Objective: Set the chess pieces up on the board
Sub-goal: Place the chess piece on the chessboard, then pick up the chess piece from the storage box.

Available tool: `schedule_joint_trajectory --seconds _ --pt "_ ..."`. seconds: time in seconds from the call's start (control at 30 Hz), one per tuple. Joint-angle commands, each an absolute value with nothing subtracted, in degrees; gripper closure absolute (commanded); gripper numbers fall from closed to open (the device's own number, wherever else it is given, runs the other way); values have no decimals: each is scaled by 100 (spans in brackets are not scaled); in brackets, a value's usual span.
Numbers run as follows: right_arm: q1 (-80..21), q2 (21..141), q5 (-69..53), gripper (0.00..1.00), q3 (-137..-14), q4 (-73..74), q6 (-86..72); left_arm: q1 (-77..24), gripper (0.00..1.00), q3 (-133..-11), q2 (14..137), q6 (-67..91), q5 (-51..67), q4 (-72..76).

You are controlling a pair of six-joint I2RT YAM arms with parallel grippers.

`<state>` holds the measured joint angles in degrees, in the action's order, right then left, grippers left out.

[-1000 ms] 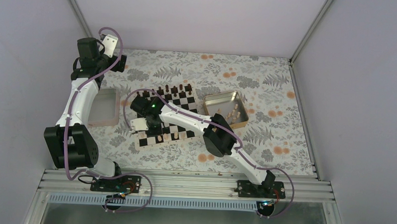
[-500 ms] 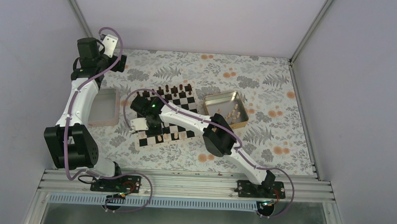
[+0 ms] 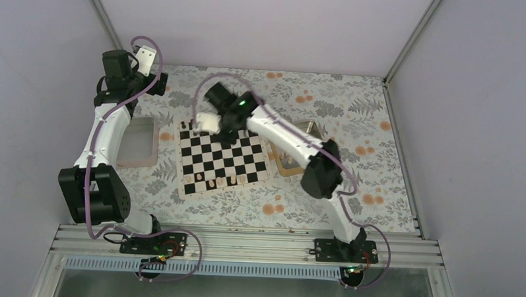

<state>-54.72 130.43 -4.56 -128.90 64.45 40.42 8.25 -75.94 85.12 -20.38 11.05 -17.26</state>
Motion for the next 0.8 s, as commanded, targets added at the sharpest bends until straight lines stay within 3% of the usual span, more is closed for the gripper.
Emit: schedule_joint_trajectory --seconds 0.0,0.33,0.77 --pt "-4480 12396 -308 71 -12384 6572 3875 835 0 -7616 8377 -2048 1178 -1623" --pt "-2580 11506 -89 67 -10252 6157 3864 824 0 -7707 8537 -2013 1116 -1650" --pt "-2294 11781 -379 67 -9396 5765 3917 826 0 -7726 8523 -2004 1107 -1685"
